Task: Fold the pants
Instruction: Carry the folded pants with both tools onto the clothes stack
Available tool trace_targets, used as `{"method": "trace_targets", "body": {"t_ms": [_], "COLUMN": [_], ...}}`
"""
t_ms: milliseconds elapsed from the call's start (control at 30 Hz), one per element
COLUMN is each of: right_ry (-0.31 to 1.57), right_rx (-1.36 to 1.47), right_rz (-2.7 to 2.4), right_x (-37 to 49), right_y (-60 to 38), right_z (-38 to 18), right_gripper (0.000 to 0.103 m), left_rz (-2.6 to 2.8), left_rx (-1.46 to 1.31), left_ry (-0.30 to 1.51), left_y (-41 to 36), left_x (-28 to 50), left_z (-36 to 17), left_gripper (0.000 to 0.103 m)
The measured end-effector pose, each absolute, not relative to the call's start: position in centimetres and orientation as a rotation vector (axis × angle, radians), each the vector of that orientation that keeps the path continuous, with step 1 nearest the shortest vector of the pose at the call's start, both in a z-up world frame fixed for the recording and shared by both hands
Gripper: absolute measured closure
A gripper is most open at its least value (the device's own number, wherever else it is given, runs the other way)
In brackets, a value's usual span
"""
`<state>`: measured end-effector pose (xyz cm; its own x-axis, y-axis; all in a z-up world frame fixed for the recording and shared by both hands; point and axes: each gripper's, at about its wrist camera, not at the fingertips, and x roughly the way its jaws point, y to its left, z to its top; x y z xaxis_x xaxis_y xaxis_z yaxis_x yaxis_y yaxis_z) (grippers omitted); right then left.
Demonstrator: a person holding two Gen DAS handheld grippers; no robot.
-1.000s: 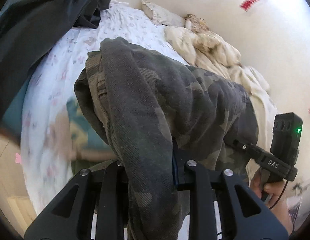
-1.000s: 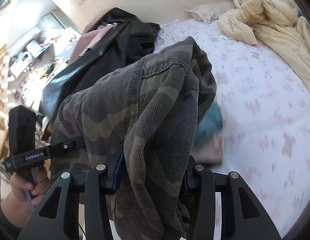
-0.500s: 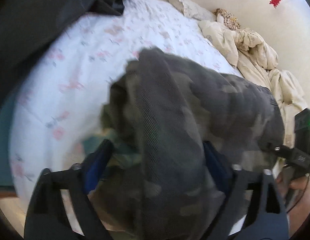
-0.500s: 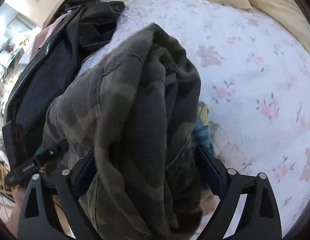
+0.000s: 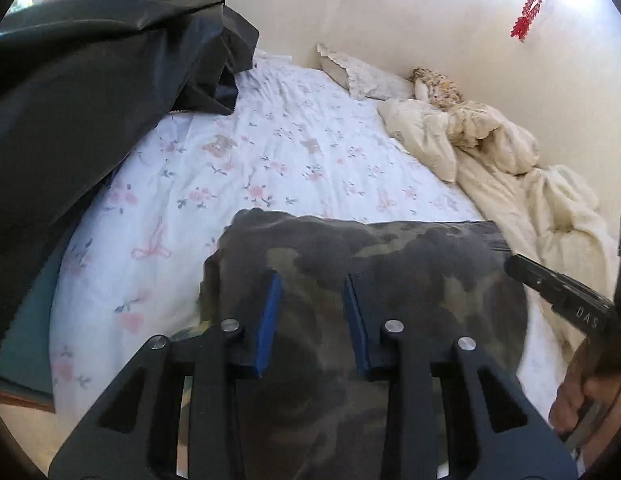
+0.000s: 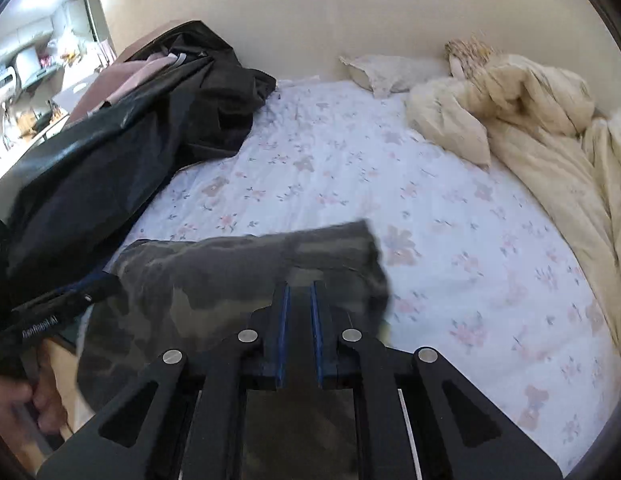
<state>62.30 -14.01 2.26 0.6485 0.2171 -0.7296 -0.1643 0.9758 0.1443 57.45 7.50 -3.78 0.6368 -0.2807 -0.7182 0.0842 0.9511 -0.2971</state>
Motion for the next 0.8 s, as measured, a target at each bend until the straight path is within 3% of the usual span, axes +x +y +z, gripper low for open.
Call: {"method": "trace_targets", "body": {"t_ms": [133,300,400,667,733,767,800], "right_ry": [0.785,0.954,0.948,0.85,0.79,0.758,0.746], "right_rx": [0.049,0.107,0.016,-0.001,-0.021,-0.013,0.012], "right_rz": [0.163,0.122,0.115,0.105,0.122,0.139,0.161], "right_x": [64.0,68.6,68.4,64.7,63.4,62.4,61.7], "right_y": [-13.2,-15.0,-14.1,-14.1,-13.9,-14.2,-14.5], "right_z": [-0.1,-4.0,-4.7,-5.6,-4.4,-3.1,-2.3], "right_gripper": [0.095,0.096,0.096,0.096,0.087,0.087,0.087], "left_rz": [-0.177,-0.158,-0.139,-0.17,-0.16,-0.158,-0.165], "left_rx": [-0.2,-0.111,-0.156,-0.134,-0.136,-0.151,-0.185], "left_ry": [0.865,1.018,1.072,1.021,0.984,0.976,0.97], "left_y": [6.2,4.6,4.9,5.1,5.4,5.8,6.3], "left_x": [58.6,61.2,61.8,58.8,57.7,57.2,56.2], "left_z": [-5.3,-7.8,-8.3,-8.7,-7.5,-7.0,-6.0], "left_gripper": [0.076,0.077,0.077,0.076,0.075,0.073,0.062]}}
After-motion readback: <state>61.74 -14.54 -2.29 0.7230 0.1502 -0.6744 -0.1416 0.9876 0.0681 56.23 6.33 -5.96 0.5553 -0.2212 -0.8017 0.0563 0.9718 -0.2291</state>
